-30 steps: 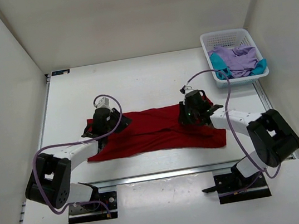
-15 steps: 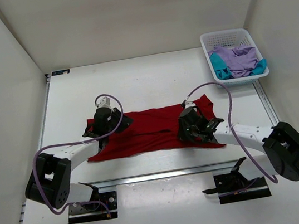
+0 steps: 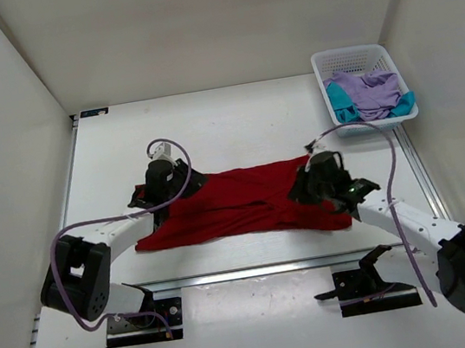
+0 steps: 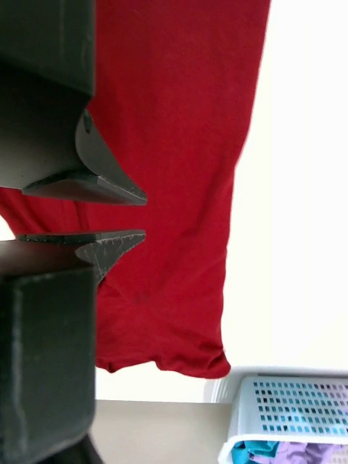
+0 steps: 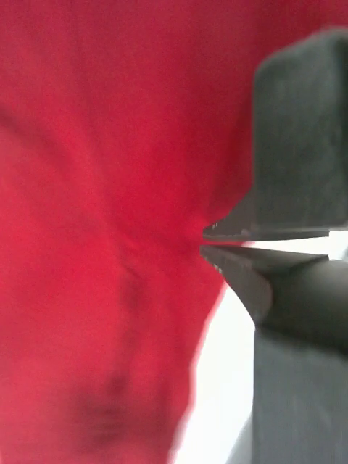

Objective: Fold and stack the t-shirts
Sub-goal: Fold the other side of the tshirt into a rectangle

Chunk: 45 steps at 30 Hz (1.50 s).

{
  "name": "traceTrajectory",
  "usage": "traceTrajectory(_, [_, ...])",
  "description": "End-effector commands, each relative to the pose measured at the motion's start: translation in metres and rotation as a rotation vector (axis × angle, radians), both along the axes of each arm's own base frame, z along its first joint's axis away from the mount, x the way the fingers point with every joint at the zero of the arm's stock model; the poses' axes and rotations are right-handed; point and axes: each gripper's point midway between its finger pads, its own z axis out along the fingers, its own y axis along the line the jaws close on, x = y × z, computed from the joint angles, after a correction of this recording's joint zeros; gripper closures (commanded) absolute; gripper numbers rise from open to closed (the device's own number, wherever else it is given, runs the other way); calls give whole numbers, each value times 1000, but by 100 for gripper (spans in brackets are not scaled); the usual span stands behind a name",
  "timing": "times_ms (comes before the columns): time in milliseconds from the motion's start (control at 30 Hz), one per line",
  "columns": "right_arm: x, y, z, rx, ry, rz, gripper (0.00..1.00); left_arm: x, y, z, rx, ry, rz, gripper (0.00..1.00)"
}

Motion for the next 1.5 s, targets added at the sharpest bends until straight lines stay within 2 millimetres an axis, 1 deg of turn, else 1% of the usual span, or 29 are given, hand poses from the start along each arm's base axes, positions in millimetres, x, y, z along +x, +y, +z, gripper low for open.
traceTrajectory(0, [56,-51,27,13,-150,-147,97,13,-12,3,-25,-6,-19,68])
traceTrajectory(33, [65,-62,27,12,-167,-178,97,17,-13,3,-41,5,-19,69])
traceTrajectory(67, [81,-81,30,9,-209,-240,96,20,-10,-6,-53,38,-17,68])
traceTrajectory(133, [108,-106,43,28,-290,-294,80,32,2,-13,-71,61,8,68])
traceTrajectory(167, [112,-113,35,17,-277,-318,76,33,4,-20,-69,83,17,69])
traceTrajectory(200, [124,-123,41,9,-311,-338,70,41,11,-22,-83,89,38,69])
traceTrajectory(233, [131,-132,37,10,-301,-354,68,46,19,-24,-88,96,60,69])
traceTrajectory(267, [138,-135,30,5,-276,-356,68,49,22,-27,-89,110,67,69])
traceTrajectory(300, [144,-137,31,-3,-282,-353,68,55,33,-31,-93,119,95,69])
traceTrajectory(367, [150,-143,16,7,-247,-360,67,60,44,-35,-124,139,124,69])
traceTrajectory(567, [155,-151,-4,25,-234,-417,69,67,73,-63,-183,215,194,69])
traceTrajectory(667, [161,-148,-14,61,-197,-404,73,68,82,-74,-230,250,213,70])
traceTrajectory(700, [162,-146,-17,71,-188,-400,75,66,84,-79,-244,270,231,71])
traceTrajectory(733, [161,-144,-22,70,-176,-400,79,64,87,-84,-251,280,238,70])
traceTrajectory(767, [165,-146,-21,73,-185,-408,85,68,90,-80,-264,266,247,72])
traceTrajectory(800, [163,-144,-23,81,-175,-409,88,65,93,-86,-258,280,255,71])
traceTrajectory(867, [162,-151,-26,77,-170,-441,96,67,101,-89,-270,283,282,71])
traceTrajectory(933, [159,-157,-20,76,-194,-469,98,67,105,-88,-285,287,291,71])
traceTrajectory(967, [157,-161,-18,64,-198,-484,100,65,117,-93,-304,303,325,72])
traceTrajectory(1067, [156,-174,-14,49,-216,-522,100,69,133,-88,-331,287,369,72])
traceTrajectory(1133, [156,-183,-19,27,-192,-551,100,66,138,-89,-333,290,381,72])
traceTrajectory(1167, [158,-187,-17,14,-193,-560,100,69,148,-89,-334,282,415,71])
traceTrajectory(1267, [150,-195,-37,-15,-131,-599,100,69,152,-86,-323,270,426,72])
traceTrajectory(1300, [151,-194,-37,-6,-132,-610,100,66,152,-89,-318,279,428,73])
traceTrajectory(1333, [146,-193,-45,-6,-114,-599,98,70,151,-83,-326,266,422,72])
traceTrajectory(1367, [149,-191,-42,11,-123,-591,96,71,152,-81,-326,259,424,72])
traceTrajectory(1400, [147,-192,-48,1,-109,-595,90,72,150,-79,-326,251,414,72])
traceTrajectory(1433, [151,-188,-40,11,-123,-584,88,75,149,-72,-341,240,411,72])
traceTrajectory(1467, [150,-187,-40,16,-108,-577,85,76,145,-65,-345,223,400,72])
